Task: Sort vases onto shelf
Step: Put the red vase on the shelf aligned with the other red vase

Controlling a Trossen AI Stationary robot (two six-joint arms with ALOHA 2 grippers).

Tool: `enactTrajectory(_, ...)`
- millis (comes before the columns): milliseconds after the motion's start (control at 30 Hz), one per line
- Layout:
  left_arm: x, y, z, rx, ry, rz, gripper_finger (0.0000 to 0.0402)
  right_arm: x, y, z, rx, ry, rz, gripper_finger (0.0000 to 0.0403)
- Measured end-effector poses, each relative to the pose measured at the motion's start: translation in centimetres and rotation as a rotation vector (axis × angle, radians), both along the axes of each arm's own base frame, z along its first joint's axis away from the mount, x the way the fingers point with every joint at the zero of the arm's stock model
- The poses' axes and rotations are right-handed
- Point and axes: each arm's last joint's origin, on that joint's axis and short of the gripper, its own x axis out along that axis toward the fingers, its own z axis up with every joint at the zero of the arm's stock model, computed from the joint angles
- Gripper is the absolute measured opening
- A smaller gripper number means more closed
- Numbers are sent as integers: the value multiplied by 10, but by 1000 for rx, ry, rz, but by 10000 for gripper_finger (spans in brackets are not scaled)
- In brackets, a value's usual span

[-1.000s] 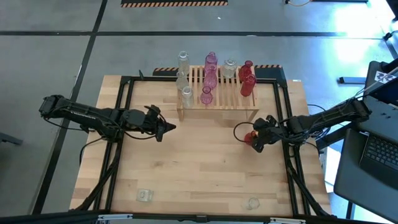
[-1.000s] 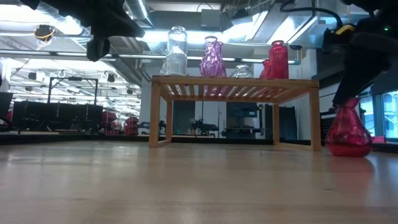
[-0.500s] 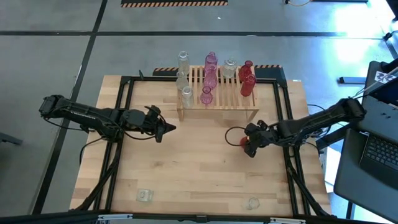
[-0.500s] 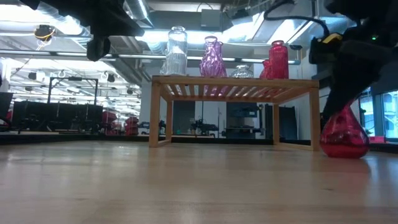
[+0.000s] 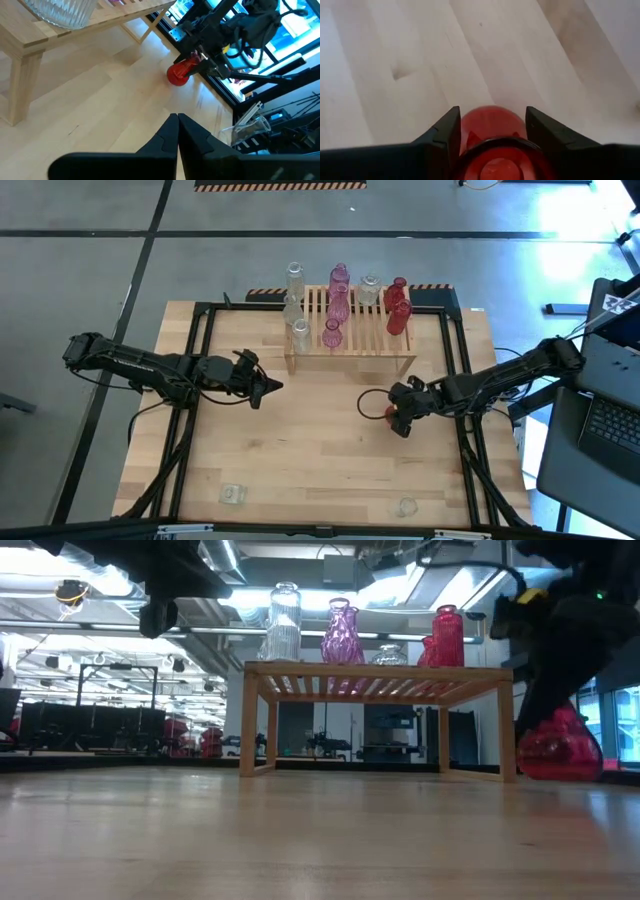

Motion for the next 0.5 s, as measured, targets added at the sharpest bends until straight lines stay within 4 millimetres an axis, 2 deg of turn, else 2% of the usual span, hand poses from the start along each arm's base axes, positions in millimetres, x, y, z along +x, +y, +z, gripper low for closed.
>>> enactTrajectory(233, 0, 0, 0, 7, 1, 1, 0, 7, 1, 33, -48, -11, 12, 158)
enactTrajectory(500, 0, 1, 0, 20, 2, 10, 0, 9, -2, 105, -178, -38, 19, 155)
